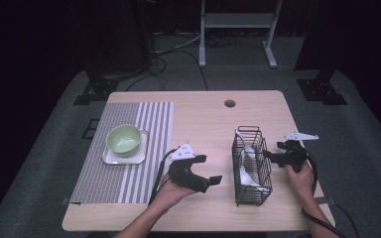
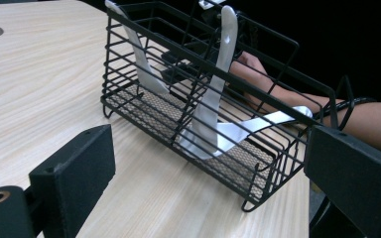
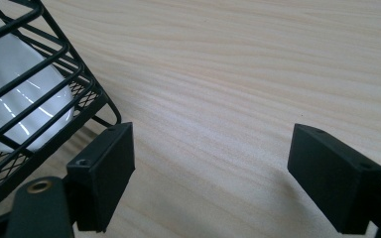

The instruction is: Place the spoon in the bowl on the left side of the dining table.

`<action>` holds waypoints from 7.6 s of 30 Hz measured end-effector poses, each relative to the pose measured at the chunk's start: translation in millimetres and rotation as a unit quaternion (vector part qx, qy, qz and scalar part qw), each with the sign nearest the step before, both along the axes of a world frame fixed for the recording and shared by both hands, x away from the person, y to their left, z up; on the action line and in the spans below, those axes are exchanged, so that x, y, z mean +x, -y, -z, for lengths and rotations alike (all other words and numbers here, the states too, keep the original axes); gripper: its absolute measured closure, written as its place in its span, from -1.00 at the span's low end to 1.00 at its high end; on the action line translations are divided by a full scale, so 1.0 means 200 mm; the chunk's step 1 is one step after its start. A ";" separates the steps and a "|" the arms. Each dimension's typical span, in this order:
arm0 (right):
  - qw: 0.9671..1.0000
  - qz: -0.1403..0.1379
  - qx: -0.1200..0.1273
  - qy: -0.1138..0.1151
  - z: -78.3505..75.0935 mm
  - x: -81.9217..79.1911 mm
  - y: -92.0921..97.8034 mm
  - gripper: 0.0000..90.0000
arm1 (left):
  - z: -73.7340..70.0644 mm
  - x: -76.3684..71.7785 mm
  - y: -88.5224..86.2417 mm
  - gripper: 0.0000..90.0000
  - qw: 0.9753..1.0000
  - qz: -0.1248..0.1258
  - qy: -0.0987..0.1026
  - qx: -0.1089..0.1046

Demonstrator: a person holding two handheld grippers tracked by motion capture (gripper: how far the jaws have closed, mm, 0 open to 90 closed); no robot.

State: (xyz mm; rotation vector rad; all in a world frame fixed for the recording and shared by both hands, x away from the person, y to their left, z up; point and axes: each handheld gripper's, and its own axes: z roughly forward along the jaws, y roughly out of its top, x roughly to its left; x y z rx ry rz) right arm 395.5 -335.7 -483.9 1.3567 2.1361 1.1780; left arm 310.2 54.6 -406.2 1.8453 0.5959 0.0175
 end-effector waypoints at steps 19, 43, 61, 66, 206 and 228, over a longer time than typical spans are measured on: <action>1.000 0.000 0.001 0.001 0.00 0.00 0.00 -0.62 | -0.05 0.01 0.10 -0.89 1.000 0.022 0.003 -0.006; 1.000 -0.001 0.003 0.000 0.00 0.00 0.00 -0.62 | -0.10 0.04 0.21 -0.78 0.999 0.034 0.008 -0.003; 1.000 -0.002 0.006 -0.001 0.00 0.00 0.01 -0.61 | -0.15 0.06 0.29 -0.71 0.999 0.034 0.007 -0.004; 1.000 -0.002 0.007 -0.001 0.00 0.00 0.01 -0.62 | -0.15 0.07 0.31 -0.63 0.999 0.033 0.004 -0.001; 1.000 0.006 0.004 -0.005 0.00 0.01 0.00 -0.62 | -0.33 0.13 -0.16 0.90 0.971 -0.084 -0.087 -0.207; 1.000 0.007 0.004 -0.006 0.00 0.01 0.00 -0.62 | -0.20 0.16 -0.34 0.90 0.962 -0.135 -0.109 -0.212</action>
